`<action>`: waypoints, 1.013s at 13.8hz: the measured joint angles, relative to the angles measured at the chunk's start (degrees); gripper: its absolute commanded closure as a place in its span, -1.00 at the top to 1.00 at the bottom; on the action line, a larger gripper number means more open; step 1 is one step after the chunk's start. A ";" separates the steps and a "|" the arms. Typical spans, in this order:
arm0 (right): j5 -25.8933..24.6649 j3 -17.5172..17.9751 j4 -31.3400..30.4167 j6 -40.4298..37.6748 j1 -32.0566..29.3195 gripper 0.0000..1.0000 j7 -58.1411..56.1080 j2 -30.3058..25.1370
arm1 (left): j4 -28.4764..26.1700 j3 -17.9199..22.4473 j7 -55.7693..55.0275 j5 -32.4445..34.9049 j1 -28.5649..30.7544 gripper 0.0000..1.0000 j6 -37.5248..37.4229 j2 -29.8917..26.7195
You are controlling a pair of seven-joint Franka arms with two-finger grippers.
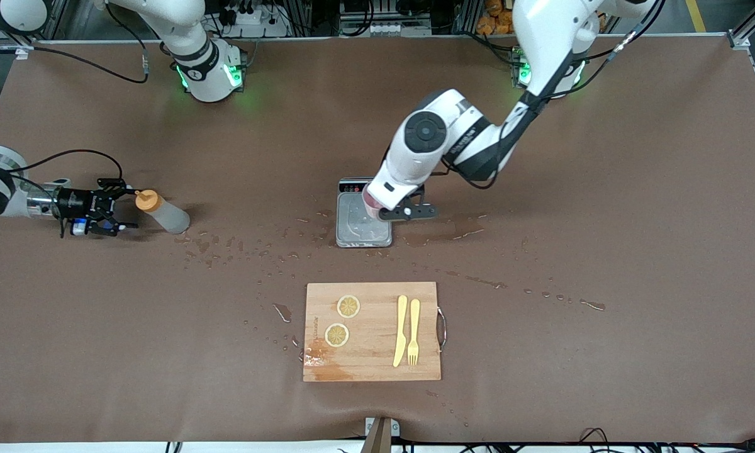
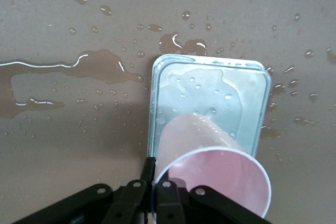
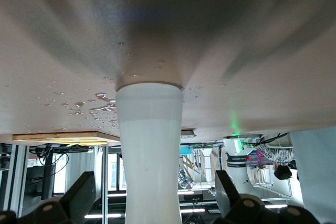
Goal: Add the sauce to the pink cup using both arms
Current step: 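Carry the cup onto the scale with the left gripper while the right inverts the bottle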
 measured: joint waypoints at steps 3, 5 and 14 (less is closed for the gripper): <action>1.95 0.24 -0.53 0.46 2.27 1.00 -0.14 0.27 | 0.34 0.03 -1.35 2.81 -0.89 -1.00 0.03 0.99; 2.26 0.24 -0.87 1.23 3.25 1.00 -0.15 0.27 | 0.37 0.04 -1.35 2.88 -1.66 -1.00 0.73 1.81; 4.23 0.31 -4.20 4.32 5.68 0.68 -1.74 0.36 | 5.84 0.10 -3.24 4.31 -3.66 1.00 4.58 6.18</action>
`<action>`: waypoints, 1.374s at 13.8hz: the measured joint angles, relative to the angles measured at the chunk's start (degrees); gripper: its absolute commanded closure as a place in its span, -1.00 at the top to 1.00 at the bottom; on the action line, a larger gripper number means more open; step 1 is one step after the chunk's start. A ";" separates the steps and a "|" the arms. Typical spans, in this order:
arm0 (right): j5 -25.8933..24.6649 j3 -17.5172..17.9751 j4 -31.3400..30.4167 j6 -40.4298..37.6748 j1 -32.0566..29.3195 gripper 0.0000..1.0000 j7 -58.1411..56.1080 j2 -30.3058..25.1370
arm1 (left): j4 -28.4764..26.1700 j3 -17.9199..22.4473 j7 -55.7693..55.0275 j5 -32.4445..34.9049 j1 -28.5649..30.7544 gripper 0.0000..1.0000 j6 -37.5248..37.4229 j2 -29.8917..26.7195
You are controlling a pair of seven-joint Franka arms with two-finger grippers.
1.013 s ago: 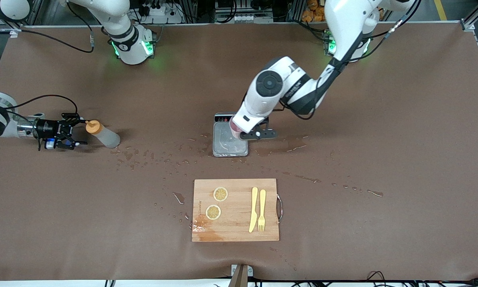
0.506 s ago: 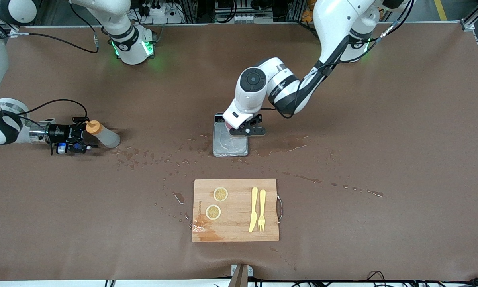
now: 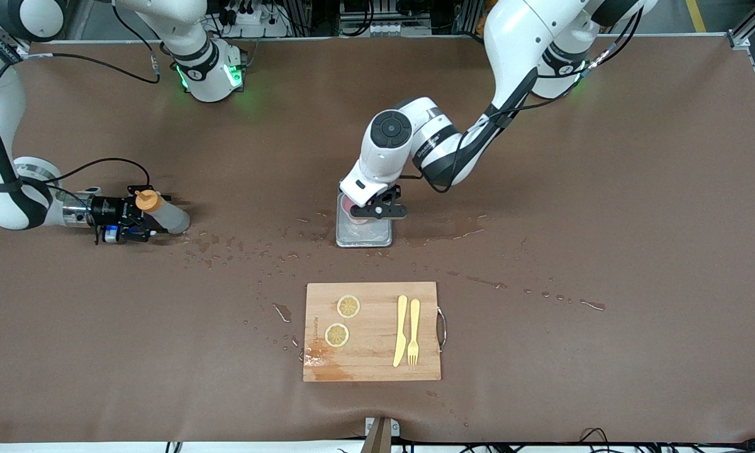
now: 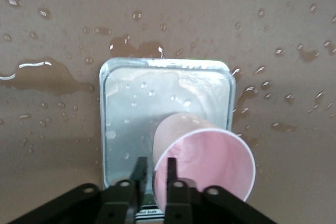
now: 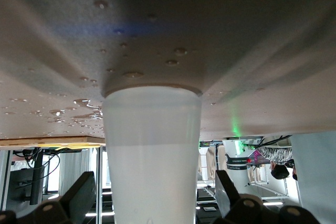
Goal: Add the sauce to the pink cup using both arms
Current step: 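Carry the cup onto the scale with the left gripper while the right inverts the bottle, then release the cup and raise the left gripper away from the scale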
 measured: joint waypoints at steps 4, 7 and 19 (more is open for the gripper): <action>0.05 -0.01 -0.02 0.01 0.03 0.18 -0.55 0.00 | 2.36 0.40 -0.57 1.07 0.85 1.00 0.00 -1.22; 0.12 0.00 -0.03 0.00 0.07 -0.16 -0.93 0.00 | 2.94 0.71 -0.57 1.16 4.56 1.00 -1.69 -5.45; -1.65 -0.19 1.52 1.71 4.93 0.04 7.43 -5.28 | 3.12 0.88 6.94 1.27 21.44 1.00 -21.46 -22.39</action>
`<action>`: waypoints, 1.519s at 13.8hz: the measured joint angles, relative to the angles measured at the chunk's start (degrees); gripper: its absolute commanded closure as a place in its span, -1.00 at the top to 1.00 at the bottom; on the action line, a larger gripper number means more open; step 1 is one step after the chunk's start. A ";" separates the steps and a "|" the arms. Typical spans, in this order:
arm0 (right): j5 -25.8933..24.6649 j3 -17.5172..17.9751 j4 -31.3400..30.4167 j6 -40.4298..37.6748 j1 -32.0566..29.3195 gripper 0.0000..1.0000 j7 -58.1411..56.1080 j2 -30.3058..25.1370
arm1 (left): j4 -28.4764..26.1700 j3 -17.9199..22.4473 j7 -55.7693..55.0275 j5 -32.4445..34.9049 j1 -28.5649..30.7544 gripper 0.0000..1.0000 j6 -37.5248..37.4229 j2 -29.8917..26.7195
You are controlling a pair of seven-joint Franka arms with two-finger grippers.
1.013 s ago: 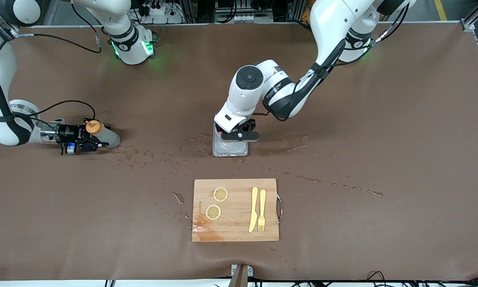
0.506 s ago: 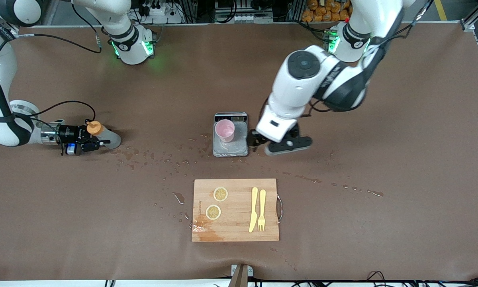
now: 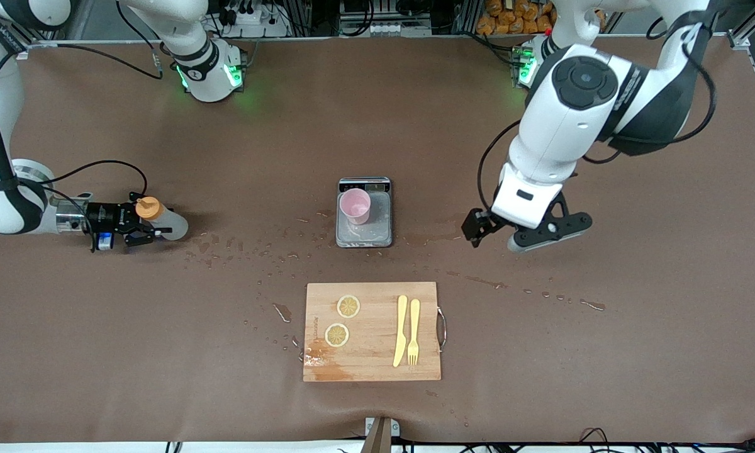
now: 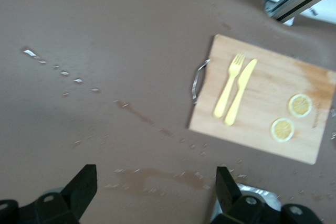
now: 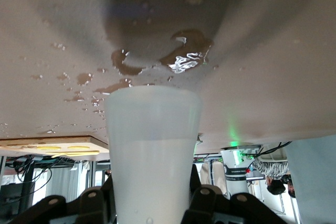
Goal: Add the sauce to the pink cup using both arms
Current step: 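Release the cup and raise the left gripper away from the scale, then move the inverted bottle over the pink cup with the right gripper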
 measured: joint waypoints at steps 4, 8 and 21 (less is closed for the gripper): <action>-5.02 -0.01 0.44 2.78 5.44 0.01 11.92 -6.12 | -0.38 0.90 12.96 -2.18 5.65 1.00 -9.53 -5.99; -9.33 0.00 1.20 4.38 12.61 0.02 26.70 -13.20 | -1.26 10.69 31.31 -6.16 5.29 1.00 -18.48 -10.69; -24.60 0.20 5.93 8.03 34.50 0.00 64.41 -20.90 | 1.74 18.04 43.94 -10.14 3.66 1.00 -28.64 -16.29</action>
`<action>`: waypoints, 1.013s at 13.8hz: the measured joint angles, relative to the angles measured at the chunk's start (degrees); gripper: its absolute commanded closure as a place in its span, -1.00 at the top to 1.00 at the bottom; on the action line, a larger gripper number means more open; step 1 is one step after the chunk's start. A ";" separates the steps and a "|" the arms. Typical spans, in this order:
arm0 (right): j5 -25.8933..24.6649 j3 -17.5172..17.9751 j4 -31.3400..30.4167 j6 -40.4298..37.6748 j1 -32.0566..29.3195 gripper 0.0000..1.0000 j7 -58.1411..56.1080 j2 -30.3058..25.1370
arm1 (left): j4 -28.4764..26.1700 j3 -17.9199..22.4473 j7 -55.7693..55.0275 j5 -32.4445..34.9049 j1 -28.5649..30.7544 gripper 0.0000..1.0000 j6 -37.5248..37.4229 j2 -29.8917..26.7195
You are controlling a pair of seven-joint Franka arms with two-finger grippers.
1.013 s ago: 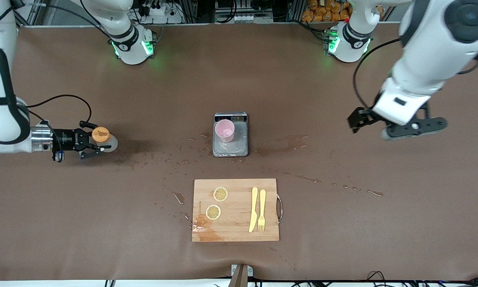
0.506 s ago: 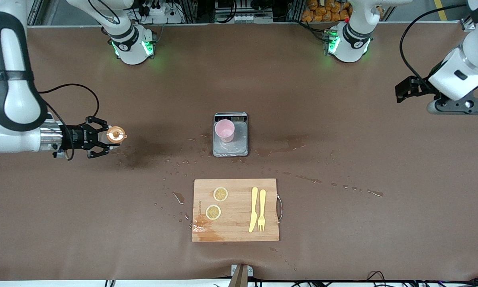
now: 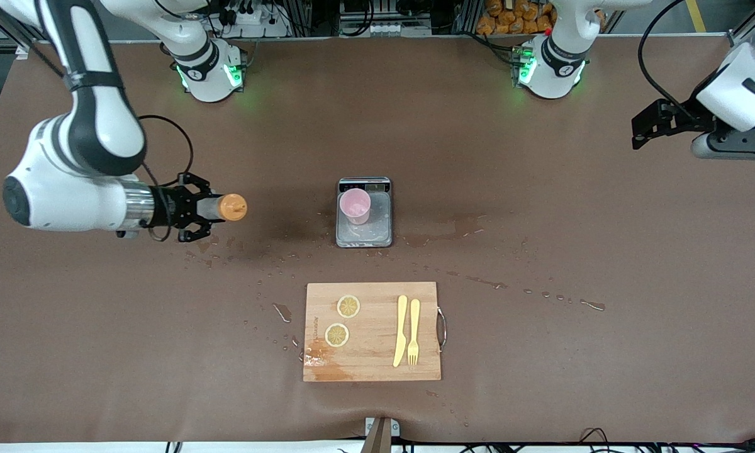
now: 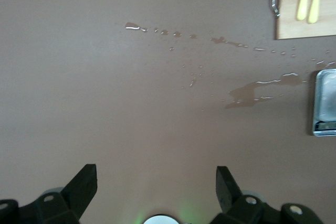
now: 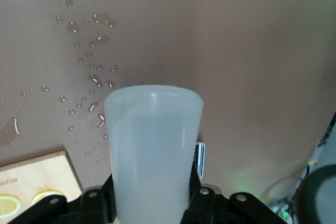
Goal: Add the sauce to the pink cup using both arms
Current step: 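Move the inverted bottle over the pink cup with the right gripper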
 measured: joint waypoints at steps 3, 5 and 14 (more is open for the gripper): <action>-7.39 0.15 2.52 0.05 7.45 -0.06 11.86 -0.04 | 0.15 0.21 -0.14 -1.61 0.00 1.00 0.00 0.13; -11.76 0.22 3.44 0.07 12.49 -0.06 19.01 -0.01 | 0.15 0.21 -0.16 -1.88 -0.01 1.00 0.00 0.23; -29.77 0.24 11.95 -6.02 26.57 -0.06 37.29 9.03 | 0.16 0.26 -0.18 -1.91 0.01 1.00 0.00 0.30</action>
